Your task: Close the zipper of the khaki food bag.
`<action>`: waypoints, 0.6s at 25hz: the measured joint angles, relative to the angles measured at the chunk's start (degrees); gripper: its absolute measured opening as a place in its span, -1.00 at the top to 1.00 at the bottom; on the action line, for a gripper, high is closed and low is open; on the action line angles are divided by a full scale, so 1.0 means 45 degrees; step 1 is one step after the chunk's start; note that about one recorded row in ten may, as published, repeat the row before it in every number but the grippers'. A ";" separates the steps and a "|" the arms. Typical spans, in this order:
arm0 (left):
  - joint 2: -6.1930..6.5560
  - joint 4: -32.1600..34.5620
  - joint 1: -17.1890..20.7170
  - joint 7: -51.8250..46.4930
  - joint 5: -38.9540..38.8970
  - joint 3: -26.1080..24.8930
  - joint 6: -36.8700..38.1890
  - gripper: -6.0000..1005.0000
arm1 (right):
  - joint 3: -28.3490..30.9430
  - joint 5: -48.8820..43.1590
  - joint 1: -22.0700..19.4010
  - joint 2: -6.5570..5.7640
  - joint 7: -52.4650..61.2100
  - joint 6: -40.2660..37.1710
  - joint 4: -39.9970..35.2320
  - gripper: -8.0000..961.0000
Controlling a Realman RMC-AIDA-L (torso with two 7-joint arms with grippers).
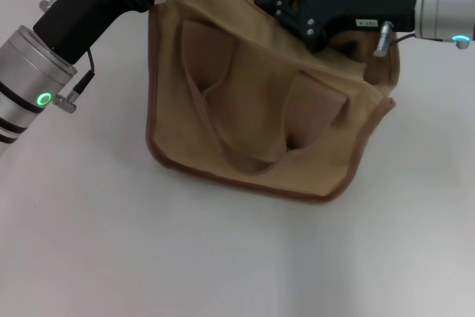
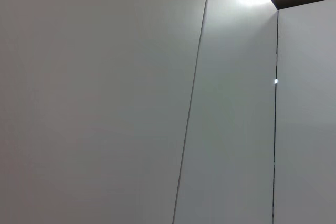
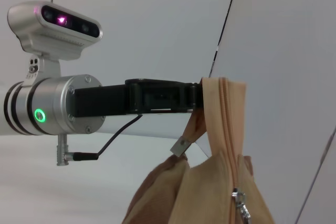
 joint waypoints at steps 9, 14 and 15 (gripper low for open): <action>-0.0009 0.0033 0.0114 0.0171 -0.0085 -0.0002 -0.0791 0.87 | 0.0030 0.0409 -0.0769 0.0020 0.0065 -0.0818 -0.0854 0.99; -0.0010 0.0026 0.0565 0.0211 -0.0146 -0.0001 -0.1346 0.86 | -0.0049 0.0559 -0.1071 0.0038 0.0116 -0.1042 -0.1297 0.99; -0.0010 0.0025 0.0672 0.0234 -0.0157 0.0000 -0.1371 0.86 | 0.0012 0.0604 -0.1107 0.0040 0.0127 -0.1076 -0.1320 0.99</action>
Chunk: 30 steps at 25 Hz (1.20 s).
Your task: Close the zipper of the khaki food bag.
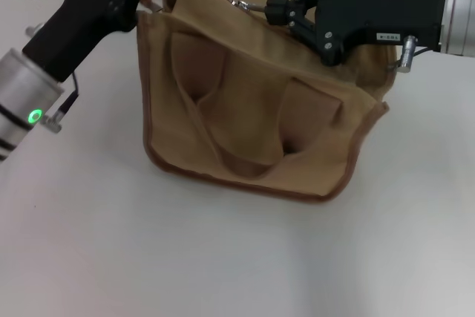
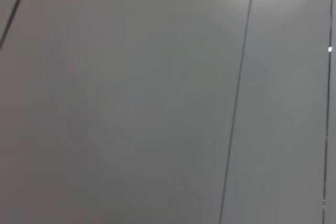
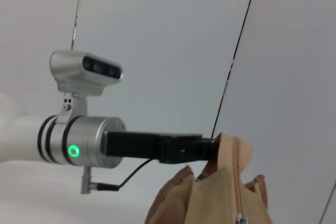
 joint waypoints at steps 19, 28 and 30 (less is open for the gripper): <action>0.0017 -0.0022 0.1371 0.0102 -0.0243 -0.0457 -0.0319 0.85 | 0.0350 0.0055 -0.1319 -0.0008 0.0525 -0.0130 -0.0295 0.99; 0.0022 -0.0025 0.1532 0.0102 -0.0243 -0.0460 -0.0318 0.84 | 0.0955 0.0543 -0.2229 -0.0036 0.0660 -0.0763 -0.0393 0.99; 0.0022 -0.0026 0.1635 0.0084 -0.0243 -0.0438 -0.0318 0.84 | 0.1129 0.0548 -0.2308 -0.0033 0.0646 -0.0914 -0.0264 0.99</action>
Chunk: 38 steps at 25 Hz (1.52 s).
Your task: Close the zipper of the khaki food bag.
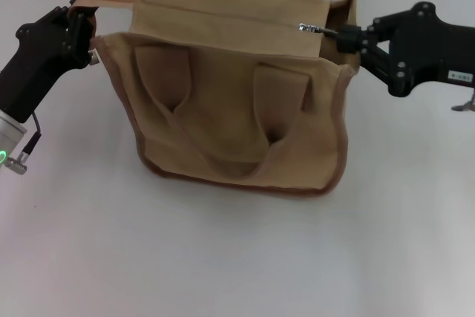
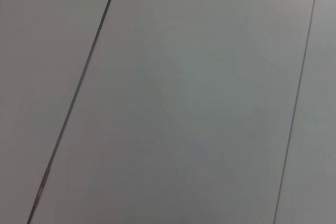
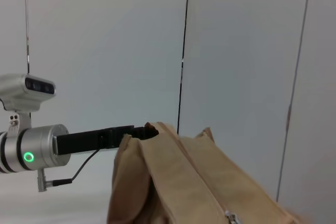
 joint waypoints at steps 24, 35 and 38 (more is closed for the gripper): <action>0.0081 0.0376 0.1383 0.0495 0.0222 -0.0836 0.4526 0.42 | 0.2793 0.1399 -0.0162 -0.0043 -0.1171 -0.4177 0.3535 0.43; 0.0215 0.3456 0.2865 -0.0631 0.2009 0.4294 0.5866 -0.15 | 0.2350 0.0047 0.0066 -0.0061 -0.3798 -0.5998 0.5842 -0.05; 0.0248 0.4022 0.3222 -0.0624 0.2598 0.4950 0.5853 -0.39 | 0.2345 -0.0235 0.0061 -0.0051 -0.4171 -0.6062 0.6292 -0.05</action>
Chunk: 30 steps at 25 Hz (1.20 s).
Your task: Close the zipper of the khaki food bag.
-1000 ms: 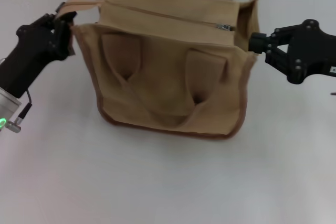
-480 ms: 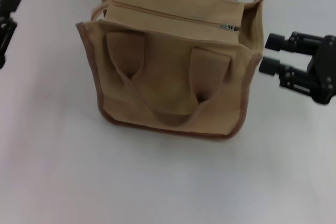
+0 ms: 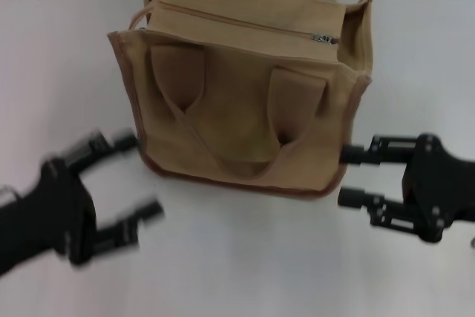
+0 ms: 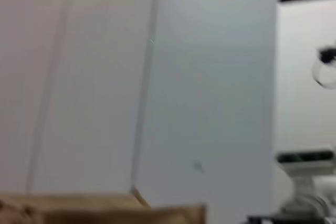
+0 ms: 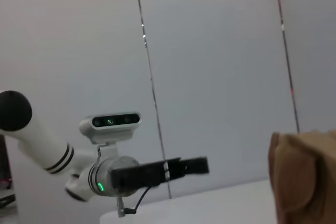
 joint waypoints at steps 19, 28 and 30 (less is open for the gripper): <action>-0.0124 -0.0374 -0.0190 0.2004 0.3513 0.0165 -0.2127 -0.65 | -0.0218 -0.0732 0.0591 0.0052 -0.5232 0.2201 0.5318 -0.05; -0.0136 -0.0377 -0.0545 0.2045 0.3475 0.0152 -0.2045 -0.65 | -0.0403 -0.0740 0.0751 0.0079 -0.5257 0.2175 0.5407 -0.05; -0.0144 -0.0376 -0.0590 0.2044 0.3475 0.0145 -0.2040 -0.65 | -0.0440 -0.0740 0.0879 0.0082 -0.5260 0.2221 0.5534 -0.05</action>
